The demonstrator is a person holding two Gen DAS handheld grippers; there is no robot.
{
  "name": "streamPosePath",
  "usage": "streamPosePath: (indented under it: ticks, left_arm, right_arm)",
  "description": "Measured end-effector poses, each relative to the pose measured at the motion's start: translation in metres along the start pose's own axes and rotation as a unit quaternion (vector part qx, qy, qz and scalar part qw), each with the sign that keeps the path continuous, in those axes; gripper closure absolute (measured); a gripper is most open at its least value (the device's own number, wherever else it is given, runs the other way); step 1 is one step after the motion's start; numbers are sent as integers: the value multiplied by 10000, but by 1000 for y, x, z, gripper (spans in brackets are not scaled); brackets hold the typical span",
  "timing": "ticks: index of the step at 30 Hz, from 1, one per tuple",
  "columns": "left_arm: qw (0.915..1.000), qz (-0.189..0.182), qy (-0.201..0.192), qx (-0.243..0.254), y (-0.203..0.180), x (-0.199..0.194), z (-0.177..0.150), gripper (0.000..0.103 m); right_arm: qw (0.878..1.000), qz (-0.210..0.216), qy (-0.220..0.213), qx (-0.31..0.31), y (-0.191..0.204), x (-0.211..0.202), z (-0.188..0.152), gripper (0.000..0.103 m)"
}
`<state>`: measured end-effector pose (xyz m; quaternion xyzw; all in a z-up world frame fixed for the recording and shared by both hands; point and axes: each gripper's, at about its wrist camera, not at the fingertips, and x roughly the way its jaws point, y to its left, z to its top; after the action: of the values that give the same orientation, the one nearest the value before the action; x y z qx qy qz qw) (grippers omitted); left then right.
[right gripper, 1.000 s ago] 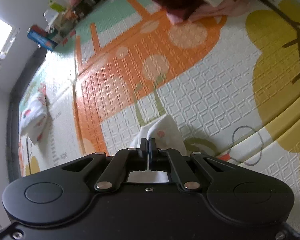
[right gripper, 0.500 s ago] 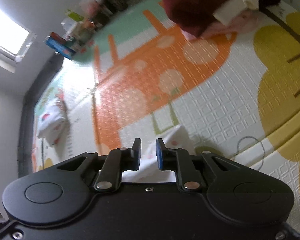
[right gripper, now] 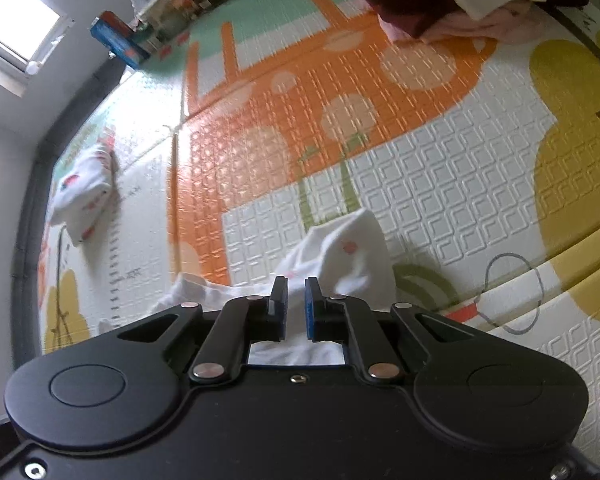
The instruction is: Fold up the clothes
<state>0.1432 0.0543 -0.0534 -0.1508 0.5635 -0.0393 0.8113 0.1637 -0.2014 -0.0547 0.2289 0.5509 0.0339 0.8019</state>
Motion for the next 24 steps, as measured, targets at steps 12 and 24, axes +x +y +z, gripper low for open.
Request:
streamPosePath:
  ticks: [12,24]
  left_arm:
    - [9978,345,-99,-553,37,0,6,76]
    - [9984,-528,-200,-71,-3,-29,-2,76]
  right_arm:
    - [9988,-329,-259,265,-24,5,11,95]
    - [9991,274,-252,-195,2,-38,-7,95]
